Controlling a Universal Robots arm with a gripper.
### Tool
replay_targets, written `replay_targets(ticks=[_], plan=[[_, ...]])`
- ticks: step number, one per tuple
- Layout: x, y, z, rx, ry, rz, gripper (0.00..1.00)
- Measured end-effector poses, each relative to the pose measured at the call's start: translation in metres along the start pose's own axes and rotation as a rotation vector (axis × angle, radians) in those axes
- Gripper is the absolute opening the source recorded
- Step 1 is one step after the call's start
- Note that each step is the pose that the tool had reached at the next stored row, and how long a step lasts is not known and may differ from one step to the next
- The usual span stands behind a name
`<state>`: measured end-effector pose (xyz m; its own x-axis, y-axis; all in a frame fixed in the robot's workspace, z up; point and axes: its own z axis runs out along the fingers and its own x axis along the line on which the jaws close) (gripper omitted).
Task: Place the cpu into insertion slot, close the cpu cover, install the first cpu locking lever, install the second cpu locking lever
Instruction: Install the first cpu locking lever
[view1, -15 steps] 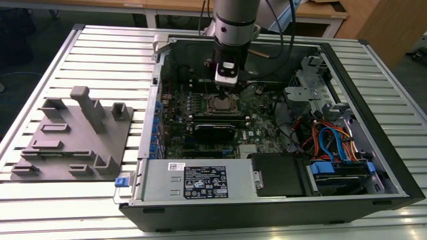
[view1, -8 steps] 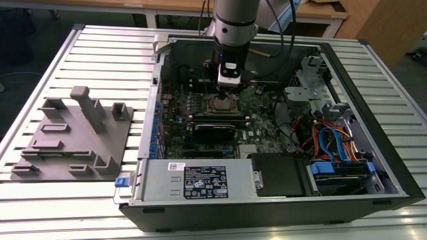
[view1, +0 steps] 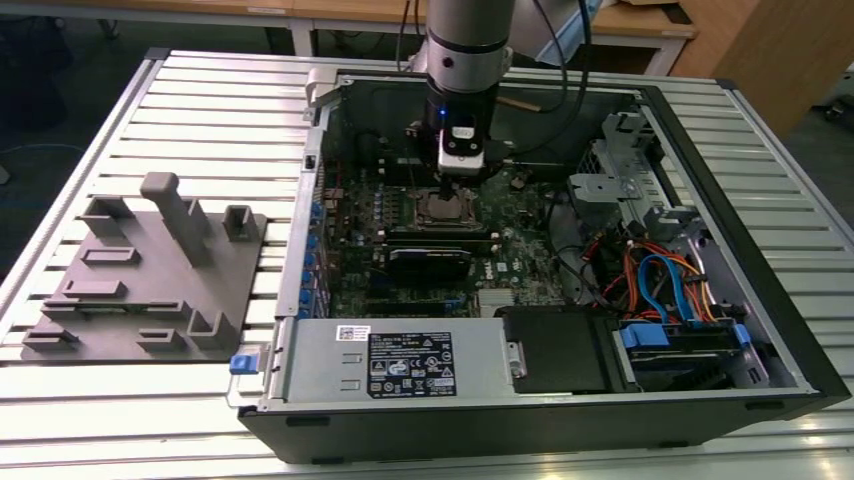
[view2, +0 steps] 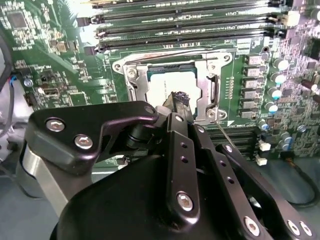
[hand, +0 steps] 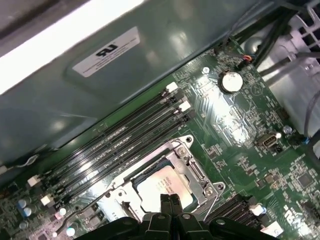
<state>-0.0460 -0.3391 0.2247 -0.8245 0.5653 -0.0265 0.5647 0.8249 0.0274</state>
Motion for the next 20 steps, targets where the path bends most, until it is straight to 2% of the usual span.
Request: replay_targets(ticks=[20], plan=[[0.0000,0.0000,0.0006,-0.0095,0.0100,-0.363,0.10]])
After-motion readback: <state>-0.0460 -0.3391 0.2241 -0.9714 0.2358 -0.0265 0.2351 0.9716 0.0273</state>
